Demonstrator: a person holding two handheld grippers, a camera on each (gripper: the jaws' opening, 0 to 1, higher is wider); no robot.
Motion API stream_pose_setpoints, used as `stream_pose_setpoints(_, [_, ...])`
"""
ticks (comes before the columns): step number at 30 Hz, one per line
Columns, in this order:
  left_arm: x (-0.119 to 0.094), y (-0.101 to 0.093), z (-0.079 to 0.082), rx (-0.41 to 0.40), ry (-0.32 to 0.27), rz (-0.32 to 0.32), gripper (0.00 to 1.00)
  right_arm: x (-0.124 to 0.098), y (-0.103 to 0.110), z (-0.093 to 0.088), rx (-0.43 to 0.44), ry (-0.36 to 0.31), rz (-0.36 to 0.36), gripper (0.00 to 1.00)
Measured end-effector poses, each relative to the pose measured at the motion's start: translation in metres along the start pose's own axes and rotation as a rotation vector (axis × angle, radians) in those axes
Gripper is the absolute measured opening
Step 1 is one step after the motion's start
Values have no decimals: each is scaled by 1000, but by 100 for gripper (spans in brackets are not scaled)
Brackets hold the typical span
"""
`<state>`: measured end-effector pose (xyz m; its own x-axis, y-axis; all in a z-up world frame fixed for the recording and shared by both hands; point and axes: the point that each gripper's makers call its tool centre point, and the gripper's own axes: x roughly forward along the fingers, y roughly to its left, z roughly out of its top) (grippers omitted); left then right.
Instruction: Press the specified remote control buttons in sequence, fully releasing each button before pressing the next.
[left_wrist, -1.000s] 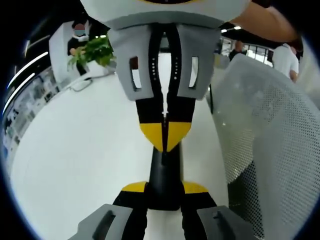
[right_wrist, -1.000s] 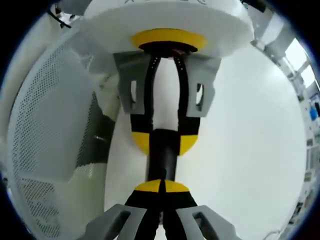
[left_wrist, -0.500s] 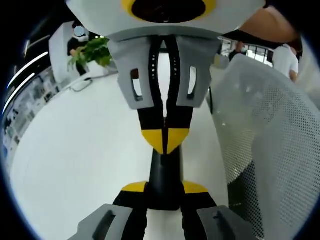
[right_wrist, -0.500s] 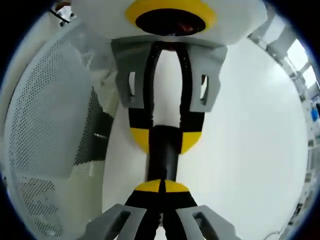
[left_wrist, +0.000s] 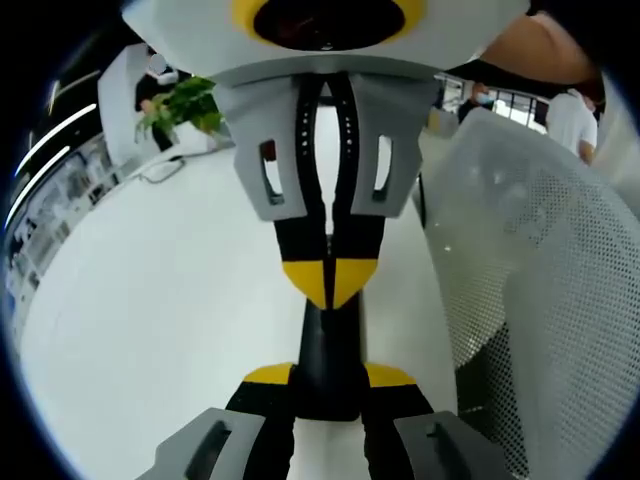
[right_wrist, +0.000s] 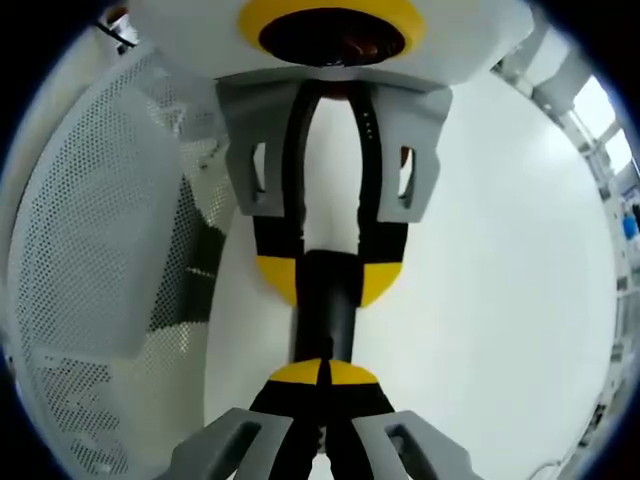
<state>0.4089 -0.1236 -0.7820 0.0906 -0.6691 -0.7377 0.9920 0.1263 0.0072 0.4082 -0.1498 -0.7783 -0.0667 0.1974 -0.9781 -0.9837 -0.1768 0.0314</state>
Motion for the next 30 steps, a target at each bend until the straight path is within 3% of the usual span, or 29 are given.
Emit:
stream_pose_setpoints(14, [-1,1,-1,1,4,1,24,-3,2,2,-9,-18,-8,0])
stream_pose_setpoints(30, [-1,2,-1,4,8,0,24,-34,-9,16,-17,-49,-56,0])
